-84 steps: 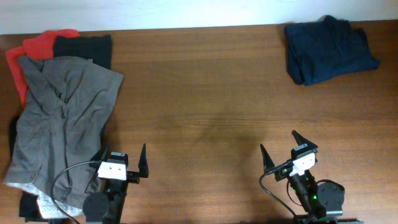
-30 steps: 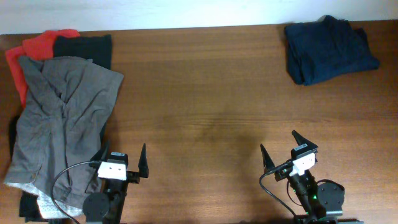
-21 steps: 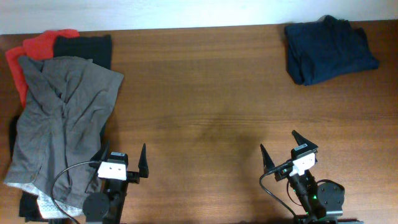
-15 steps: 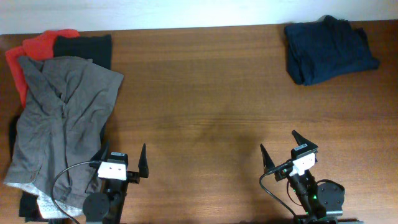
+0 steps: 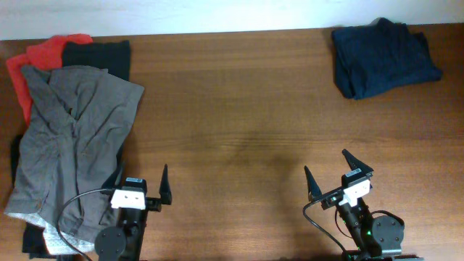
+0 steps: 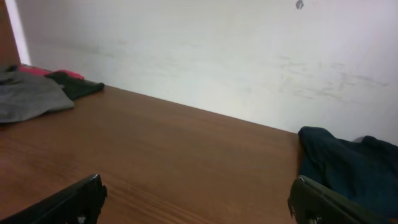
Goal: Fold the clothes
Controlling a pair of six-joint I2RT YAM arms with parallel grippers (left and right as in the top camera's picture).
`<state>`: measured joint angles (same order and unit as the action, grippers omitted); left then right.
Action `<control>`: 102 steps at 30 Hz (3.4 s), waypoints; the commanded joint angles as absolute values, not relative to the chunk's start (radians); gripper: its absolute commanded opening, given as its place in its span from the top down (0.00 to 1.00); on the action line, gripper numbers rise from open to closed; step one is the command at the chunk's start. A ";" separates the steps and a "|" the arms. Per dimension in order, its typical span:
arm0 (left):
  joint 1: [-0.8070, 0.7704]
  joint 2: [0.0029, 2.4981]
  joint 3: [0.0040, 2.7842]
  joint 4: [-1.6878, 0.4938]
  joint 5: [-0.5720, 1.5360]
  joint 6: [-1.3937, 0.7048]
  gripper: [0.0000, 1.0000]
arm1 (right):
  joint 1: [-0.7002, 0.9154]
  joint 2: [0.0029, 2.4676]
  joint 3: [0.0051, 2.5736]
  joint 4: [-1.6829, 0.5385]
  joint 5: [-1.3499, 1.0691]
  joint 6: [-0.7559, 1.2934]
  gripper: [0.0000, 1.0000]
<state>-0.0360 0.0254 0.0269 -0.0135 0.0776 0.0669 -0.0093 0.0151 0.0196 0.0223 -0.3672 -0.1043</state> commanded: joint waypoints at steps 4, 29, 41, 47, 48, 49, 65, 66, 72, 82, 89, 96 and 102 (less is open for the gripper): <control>-0.030 0.222 0.227 -0.065 0.029 0.080 0.01 | 0.000 0.144 0.199 -0.027 -0.423 -0.096 0.01; -0.030 1.695 1.387 -0.510 0.104 0.175 0.01 | 0.000 1.505 1.130 -0.361 -0.812 -0.088 0.01; -0.028 2.042 1.387 -0.333 -0.155 0.180 0.18 | 0.000 1.649 1.129 -0.417 -0.820 -0.088 0.12; 0.000 2.136 1.386 -0.316 -0.241 0.102 0.18 | 0.001 1.649 1.129 -0.462 -0.819 -0.088 0.12; 0.009 2.137 1.386 -0.315 -0.240 0.088 0.18 | 0.001 1.649 1.129 -0.465 -0.819 -0.088 0.12; 0.020 2.138 1.386 -0.315 -0.241 0.075 0.18 | 0.001 1.649 1.129 -0.468 -0.819 -0.088 0.12; 0.087 2.192 1.397 -0.153 -0.244 0.073 0.99 | 0.001 1.649 1.129 -0.476 -0.819 -0.088 0.21; 0.082 2.180 1.404 -0.162 -0.244 0.073 1.00 | 0.001 1.649 1.129 -0.475 -0.819 -0.088 0.22; 0.015 1.997 1.551 -0.336 -0.231 0.072 1.00 | 0.000 1.649 1.129 -0.424 -0.818 -0.087 0.29; -0.176 1.733 1.767 -0.424 -0.098 0.072 0.99 | -0.089 1.573 1.196 -0.389 -0.820 0.043 0.41; -0.196 1.686 1.791 -0.428 -0.137 0.072 0.99 | -0.125 1.546 1.206 -0.472 -0.809 0.033 0.41; -0.212 1.686 1.791 -0.429 -0.104 0.072 0.99 | -0.125 1.546 1.206 -0.492 -0.801 0.031 0.41; -0.242 1.685 1.792 -0.414 -0.103 0.078 0.99 | -0.125 1.546 1.206 -0.498 -0.801 0.031 0.41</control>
